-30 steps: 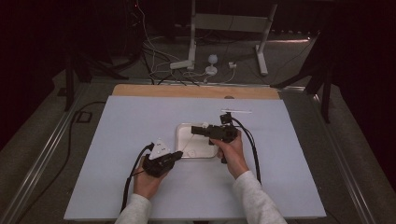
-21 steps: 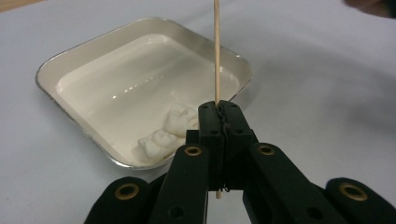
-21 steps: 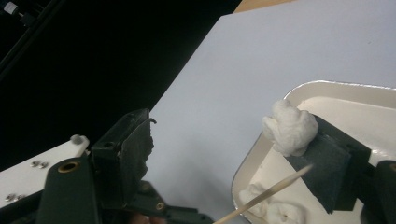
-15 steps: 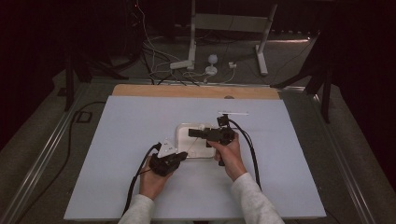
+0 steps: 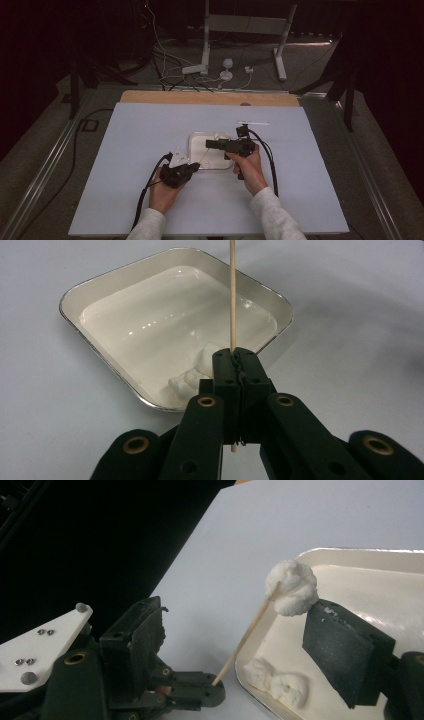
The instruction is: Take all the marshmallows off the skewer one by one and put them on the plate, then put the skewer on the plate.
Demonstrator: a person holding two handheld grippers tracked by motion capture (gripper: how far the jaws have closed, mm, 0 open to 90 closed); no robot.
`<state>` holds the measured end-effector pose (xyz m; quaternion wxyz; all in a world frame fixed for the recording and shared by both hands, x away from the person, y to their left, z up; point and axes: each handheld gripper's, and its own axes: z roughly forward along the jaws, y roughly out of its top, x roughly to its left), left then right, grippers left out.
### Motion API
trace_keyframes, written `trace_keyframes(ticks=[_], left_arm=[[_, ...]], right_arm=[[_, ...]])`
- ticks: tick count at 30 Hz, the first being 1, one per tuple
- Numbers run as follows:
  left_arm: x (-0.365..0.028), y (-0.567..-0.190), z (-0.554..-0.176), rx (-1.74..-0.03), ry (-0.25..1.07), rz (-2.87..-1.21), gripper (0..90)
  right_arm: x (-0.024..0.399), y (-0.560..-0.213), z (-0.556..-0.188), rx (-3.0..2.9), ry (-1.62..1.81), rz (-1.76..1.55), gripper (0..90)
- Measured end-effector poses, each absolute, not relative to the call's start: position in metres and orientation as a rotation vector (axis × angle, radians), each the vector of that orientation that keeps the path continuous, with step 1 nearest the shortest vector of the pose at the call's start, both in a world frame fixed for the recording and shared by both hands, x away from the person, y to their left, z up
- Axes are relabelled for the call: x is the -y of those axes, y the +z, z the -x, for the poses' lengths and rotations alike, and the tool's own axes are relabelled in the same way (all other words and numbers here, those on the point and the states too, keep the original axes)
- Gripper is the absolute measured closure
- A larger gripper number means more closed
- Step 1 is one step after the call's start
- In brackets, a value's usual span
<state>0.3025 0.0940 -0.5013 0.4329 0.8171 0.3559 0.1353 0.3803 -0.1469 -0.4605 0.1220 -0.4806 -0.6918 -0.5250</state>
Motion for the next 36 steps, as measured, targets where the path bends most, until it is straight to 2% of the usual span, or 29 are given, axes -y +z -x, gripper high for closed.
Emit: trace_keyframes(ticks=[21, 36], left_arm=[[-0.098, -0.497, -0.307, -0.943, 0.328, -1.988, 90.0], [-0.093, -0.486, -0.332, -1.042, 0.334, -1.942, 89.6]], right_arm=[[0.16, -0.449, -0.368, 2.209, -1.557, 1.337, 21.5], [0.168, -0.443, -0.353, 2.362, -1.577, 1.273, 16.4]])
